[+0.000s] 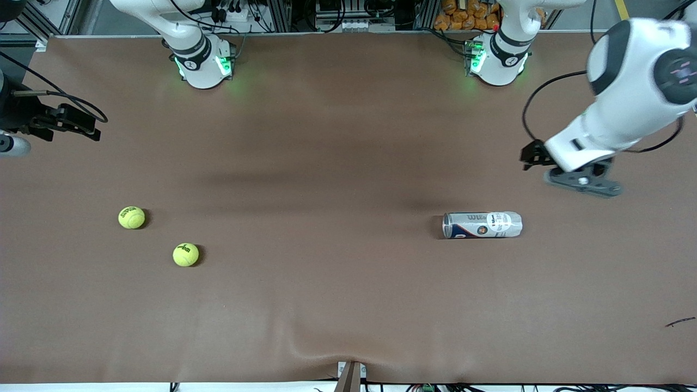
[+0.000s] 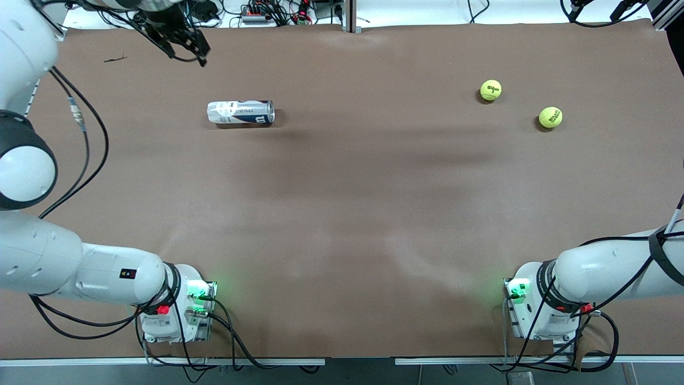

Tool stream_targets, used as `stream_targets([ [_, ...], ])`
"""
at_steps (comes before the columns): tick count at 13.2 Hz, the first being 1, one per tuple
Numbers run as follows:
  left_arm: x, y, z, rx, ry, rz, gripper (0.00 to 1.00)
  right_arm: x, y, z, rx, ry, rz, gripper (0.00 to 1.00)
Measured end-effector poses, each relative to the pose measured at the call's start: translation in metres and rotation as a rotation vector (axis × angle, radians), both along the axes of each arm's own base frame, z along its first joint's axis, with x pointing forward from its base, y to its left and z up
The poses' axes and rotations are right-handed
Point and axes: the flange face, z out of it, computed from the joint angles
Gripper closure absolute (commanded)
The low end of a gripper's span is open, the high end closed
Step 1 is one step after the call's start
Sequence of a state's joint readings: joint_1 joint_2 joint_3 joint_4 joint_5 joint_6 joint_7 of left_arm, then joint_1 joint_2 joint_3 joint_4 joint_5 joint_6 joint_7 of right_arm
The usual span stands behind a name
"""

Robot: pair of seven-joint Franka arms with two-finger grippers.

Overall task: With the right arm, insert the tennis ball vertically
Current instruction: 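Reach the left gripper down over the clear Wilson tube, then close the left gripper around the tube's closed end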

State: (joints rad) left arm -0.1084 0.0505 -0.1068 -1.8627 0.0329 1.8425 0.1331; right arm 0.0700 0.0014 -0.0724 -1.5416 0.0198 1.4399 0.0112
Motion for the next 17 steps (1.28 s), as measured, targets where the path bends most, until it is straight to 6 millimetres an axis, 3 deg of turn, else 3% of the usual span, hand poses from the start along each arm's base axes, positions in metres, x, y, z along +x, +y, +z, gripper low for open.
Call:
stream_targets([
  [5,0.016,-0.003,-0.066,0.086,0.071,-0.24,0.0,0.001,0.0,0.0,0.0,-0.006,0.0,0.0],
  [9,0.013,-0.049,-0.115,0.192,0.121,-0.441,0.0,0.001,0.0,0.0,-0.001,-0.006,-0.001,0.0],
  [11,0.015,-0.06,-0.132,0.212,0.132,-0.579,0.0,0.001,0.001,0.0,-0.001,-0.006,0.001,0.0],
  [17,0.026,-0.048,-0.181,0.232,0.213,-0.898,0.0,0.001,0.002,-0.001,-0.001,-0.002,0.004,0.0],
])
